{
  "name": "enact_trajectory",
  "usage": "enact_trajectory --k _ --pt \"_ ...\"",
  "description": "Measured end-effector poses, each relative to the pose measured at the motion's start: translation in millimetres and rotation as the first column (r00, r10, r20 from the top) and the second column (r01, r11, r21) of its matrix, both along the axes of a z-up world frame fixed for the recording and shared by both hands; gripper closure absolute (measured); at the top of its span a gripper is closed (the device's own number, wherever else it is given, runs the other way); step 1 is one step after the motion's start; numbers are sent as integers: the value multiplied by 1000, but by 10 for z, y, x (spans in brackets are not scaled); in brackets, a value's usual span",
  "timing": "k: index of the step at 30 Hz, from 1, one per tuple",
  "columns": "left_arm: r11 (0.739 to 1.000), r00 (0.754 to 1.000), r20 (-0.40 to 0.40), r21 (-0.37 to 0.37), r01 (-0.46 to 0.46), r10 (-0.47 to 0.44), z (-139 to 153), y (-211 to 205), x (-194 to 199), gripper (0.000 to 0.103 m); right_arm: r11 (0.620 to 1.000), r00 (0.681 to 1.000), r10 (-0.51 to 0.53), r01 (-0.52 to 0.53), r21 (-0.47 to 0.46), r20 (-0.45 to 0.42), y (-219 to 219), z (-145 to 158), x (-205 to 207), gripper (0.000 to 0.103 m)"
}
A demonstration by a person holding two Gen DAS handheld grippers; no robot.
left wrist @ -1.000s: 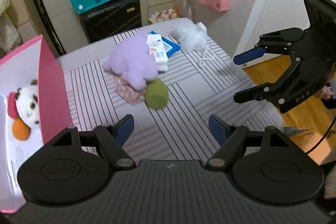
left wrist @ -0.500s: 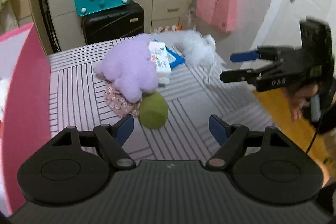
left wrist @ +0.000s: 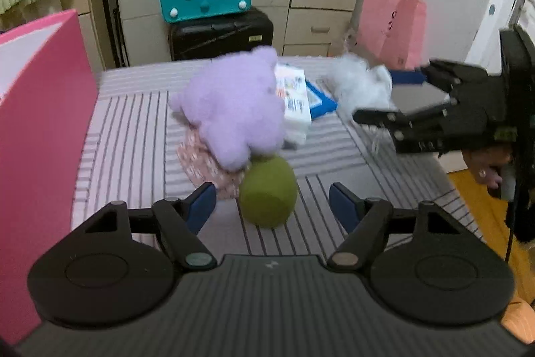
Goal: Organize soft objects
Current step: 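Grasp the green sponge egg with the left tool while the right tool grasps the white bath puff, then carry the green egg and white bath puff over the pink box with both tools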
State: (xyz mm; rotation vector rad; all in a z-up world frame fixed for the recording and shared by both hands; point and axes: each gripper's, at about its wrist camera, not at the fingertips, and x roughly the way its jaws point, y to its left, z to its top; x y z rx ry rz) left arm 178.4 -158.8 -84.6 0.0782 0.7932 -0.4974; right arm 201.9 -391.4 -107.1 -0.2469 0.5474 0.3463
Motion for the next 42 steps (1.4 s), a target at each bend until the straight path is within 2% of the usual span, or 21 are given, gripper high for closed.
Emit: enact_trajectory --k 5,8,11,13,15,16,18,20,23,29,33,37,40,42 --pt "999 999 10 -2 -37 37 -111 -62 -7 34 1000 999 14 -14 -10 31 15 -96 112 20" --pt "999 999 19 8 -51 51 -129 -92 7 34 1000 1000 17 -17 -8 -4 30 -126 179 23" --pt "998 998 28 12 -59 59 -144 -111 -3 36 1000 1000 14 -14 12 -23 44 -105 199 35" --pt "997 998 53 60 -47 44 -161 -163 -25 42 1000 1000 7 -7 7 -19 65 -111 185 41" --pt "991 994 104 128 -40 26 -173 -234 -92 59 1000 1000 -1 1 3 -7 81 -120 146 58" --pt "992 994 101 121 -41 29 -167 -222 -91 64 1000 1000 -8 8 -2 2 94 -123 123 62" --pt "996 996 79 78 -44 38 -151 -178 -78 66 999 999 -30 31 -36 27 149 -129 49 75" --pt "997 996 77 58 -44 40 -147 -153 -80 67 997 998 -46 49 -62 48 208 -121 -30 79" --pt "998 996 84 46 -41 37 -145 -124 -94 67 996 996 -52 57 -73 70 267 -89 -158 82" --pt "1000 996 88 4 -29 28 -71 -67 -145 68 997 997 -59 62 -47 47 278 14 -347 85" --pt "999 999 24 -32 -21 22 -67 7 -171 68 998 998 -58 58 -8 0 273 76 -467 85" --pt "999 1000 8 -48 -7 7 -43 88 -264 68 998 998 -49 50 28 -49 337 96 -617 85" --pt "999 1000 -8 -47 11 -11 3 148 -338 68 998 996 -23 29 64 -85 408 101 -727 85" --pt "999 999 -48 -22 24 -25 28 186 -367 68 997 993 4 4 73 -119 483 117 -780 85"
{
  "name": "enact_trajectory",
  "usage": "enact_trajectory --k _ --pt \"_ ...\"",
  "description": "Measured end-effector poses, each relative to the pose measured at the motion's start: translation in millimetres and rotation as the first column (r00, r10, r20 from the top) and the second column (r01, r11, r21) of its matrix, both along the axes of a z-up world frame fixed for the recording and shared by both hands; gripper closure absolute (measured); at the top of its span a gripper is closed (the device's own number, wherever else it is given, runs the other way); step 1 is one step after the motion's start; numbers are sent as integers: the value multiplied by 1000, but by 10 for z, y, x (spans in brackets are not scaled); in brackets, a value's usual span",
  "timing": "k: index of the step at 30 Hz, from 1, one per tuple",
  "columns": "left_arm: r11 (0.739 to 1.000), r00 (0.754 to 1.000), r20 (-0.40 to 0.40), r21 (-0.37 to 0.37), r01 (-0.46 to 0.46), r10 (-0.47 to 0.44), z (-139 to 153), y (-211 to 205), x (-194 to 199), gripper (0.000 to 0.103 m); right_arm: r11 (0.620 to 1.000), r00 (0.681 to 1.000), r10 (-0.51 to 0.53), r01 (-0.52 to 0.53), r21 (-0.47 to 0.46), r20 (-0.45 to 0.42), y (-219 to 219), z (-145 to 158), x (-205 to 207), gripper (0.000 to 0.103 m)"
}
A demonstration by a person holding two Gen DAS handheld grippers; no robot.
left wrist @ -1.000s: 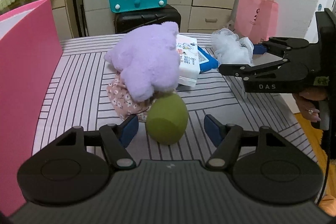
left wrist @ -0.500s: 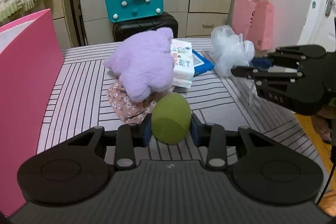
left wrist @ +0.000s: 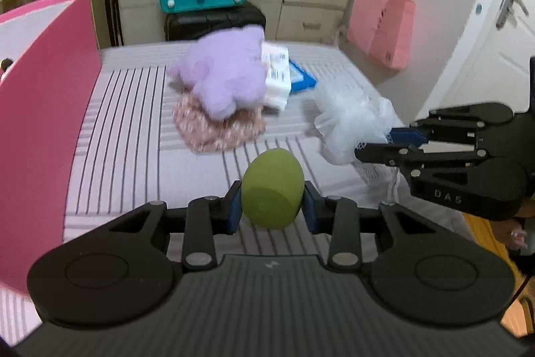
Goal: Organize soft objects
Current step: 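Carry the green egg and white bath puff over the pink box with both tools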
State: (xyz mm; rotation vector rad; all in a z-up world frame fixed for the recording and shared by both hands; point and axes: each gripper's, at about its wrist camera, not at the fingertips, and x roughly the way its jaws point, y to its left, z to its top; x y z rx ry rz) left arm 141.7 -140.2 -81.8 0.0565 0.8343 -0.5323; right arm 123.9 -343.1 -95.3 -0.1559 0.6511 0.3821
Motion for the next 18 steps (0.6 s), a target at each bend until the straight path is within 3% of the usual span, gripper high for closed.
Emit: enact_trajectory --k 5,10,18 --pt "997 994 -93 52 53 -48 59 136 -40 68 997 996 73 -74 -2 -52 211 142 -104 85" --pt "992 989 -110 76 105 -96 211 300 -151 68 992 981 119 -113 50 -152 363 306 -167 85" --pt "987 948 -279 9 160 -151 382 598 -210 68 972 936 226 -200 122 -268 713 555 -343 85"
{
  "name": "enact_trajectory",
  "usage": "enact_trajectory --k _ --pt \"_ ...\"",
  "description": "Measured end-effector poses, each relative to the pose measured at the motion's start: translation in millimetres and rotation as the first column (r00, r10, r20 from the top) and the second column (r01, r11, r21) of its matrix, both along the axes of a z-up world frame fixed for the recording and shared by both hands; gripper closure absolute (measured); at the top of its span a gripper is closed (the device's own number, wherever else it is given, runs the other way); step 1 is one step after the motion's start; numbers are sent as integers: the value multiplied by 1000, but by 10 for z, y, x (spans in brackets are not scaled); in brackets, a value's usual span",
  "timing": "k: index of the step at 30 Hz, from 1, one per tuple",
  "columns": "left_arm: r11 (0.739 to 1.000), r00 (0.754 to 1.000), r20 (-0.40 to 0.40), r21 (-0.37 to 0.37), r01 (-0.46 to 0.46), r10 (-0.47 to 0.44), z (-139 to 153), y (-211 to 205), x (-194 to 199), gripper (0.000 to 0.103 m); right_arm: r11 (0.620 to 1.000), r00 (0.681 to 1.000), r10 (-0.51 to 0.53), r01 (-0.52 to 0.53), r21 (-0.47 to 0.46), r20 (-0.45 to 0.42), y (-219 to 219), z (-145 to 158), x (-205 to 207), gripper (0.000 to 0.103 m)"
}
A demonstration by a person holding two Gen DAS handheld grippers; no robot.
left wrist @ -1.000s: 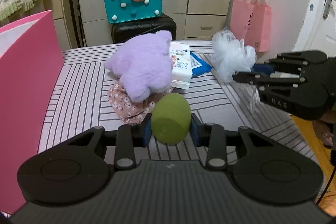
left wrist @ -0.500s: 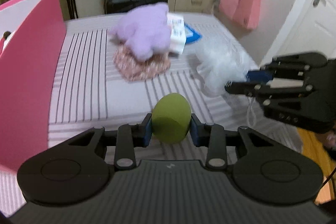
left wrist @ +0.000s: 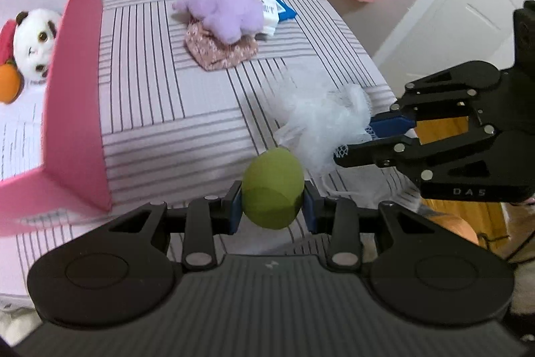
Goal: Organize soft objects
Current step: 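Carry the green egg and white bath puff over the pink box with both tools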
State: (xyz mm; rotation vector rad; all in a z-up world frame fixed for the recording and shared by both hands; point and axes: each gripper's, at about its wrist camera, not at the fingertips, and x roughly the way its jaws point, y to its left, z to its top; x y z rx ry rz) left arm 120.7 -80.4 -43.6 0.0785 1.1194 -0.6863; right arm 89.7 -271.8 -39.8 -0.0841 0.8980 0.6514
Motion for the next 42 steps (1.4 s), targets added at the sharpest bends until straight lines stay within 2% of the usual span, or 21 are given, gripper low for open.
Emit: enact_trajectory --k 3,8,13,18,25,29,34,42 --pt "1000 1000 16 15 16 -16 103 90 -55 68 1000 999 16 -16 20 -32 93 93 -22 85" --pt "1000 999 32 -2 19 -19 301 285 -98 68 999 998 49 -48 20 -30 264 265 -50 85" --pt "1000 996 87 -23 13 -11 491 500 -173 68 996 996 87 -87 23 -17 423 432 -77 85" --pt "994 986 158 -106 -35 51 662 818 -183 68 992 992 120 -121 22 31 640 585 -68 85" --pt "983 958 246 -143 -116 148 846 1250 -57 68 991 986 131 -134 19 103 909 804 83 85" --pt "975 938 281 -147 -165 201 881 1488 59 68 990 983 130 -135 35 134 1010 914 248 85" --pt "971 930 288 -137 -197 230 833 1663 269 68 986 977 144 -154 56 159 1190 1027 446 87" --pt "976 928 302 -49 -213 217 725 1791 601 68 980 968 190 -198 29 162 1664 1003 835 89"
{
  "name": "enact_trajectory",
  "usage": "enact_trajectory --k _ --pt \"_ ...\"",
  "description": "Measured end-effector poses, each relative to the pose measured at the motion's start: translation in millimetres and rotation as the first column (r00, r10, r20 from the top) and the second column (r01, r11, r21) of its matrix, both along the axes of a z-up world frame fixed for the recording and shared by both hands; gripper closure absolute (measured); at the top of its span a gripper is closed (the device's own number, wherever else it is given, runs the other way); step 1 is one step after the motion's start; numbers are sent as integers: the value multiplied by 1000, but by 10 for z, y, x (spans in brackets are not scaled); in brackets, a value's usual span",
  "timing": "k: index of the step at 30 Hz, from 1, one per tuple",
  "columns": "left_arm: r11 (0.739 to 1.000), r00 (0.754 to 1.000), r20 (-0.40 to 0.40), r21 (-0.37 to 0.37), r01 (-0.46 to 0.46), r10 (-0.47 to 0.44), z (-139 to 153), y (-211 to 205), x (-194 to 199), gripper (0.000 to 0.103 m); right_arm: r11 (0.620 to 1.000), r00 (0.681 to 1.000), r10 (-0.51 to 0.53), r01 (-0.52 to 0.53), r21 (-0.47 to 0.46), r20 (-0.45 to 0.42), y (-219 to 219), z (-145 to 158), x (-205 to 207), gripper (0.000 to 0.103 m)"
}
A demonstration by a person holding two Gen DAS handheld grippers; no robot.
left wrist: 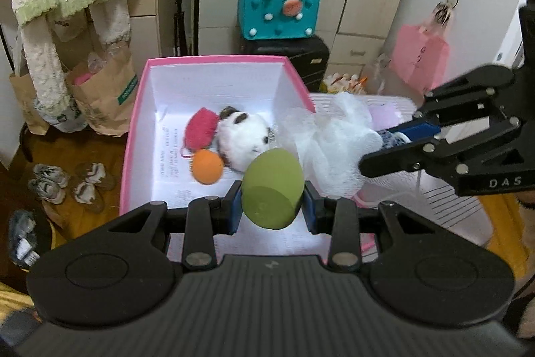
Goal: Organize soft objects
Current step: 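Carry the green egg and white bath puff over the pink box with both tools, then release the white bath puff from the right tool while the left tool drops the green egg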
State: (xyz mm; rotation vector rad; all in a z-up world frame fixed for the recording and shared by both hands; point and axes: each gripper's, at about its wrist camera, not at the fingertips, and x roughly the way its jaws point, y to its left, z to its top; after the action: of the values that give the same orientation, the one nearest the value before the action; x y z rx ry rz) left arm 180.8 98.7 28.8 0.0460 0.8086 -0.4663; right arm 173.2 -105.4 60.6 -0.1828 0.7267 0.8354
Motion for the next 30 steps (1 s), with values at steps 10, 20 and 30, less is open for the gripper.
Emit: enact_trajectory --k 10,20,30 --pt "997 994 -107 79 -15 23 -391 46 510 68 990 1000 -1 -1 -143 -17 443 -342 546 89" --pt "994 985 -171 114 6 14 -597 -26 741 68 943 995 96 -79 -324 37 560 -536 577 89" --pt "997 973 -222 67 -48 61 -705 9 856 63 941 995 74 -48 -336 64 529 -502 560 70"
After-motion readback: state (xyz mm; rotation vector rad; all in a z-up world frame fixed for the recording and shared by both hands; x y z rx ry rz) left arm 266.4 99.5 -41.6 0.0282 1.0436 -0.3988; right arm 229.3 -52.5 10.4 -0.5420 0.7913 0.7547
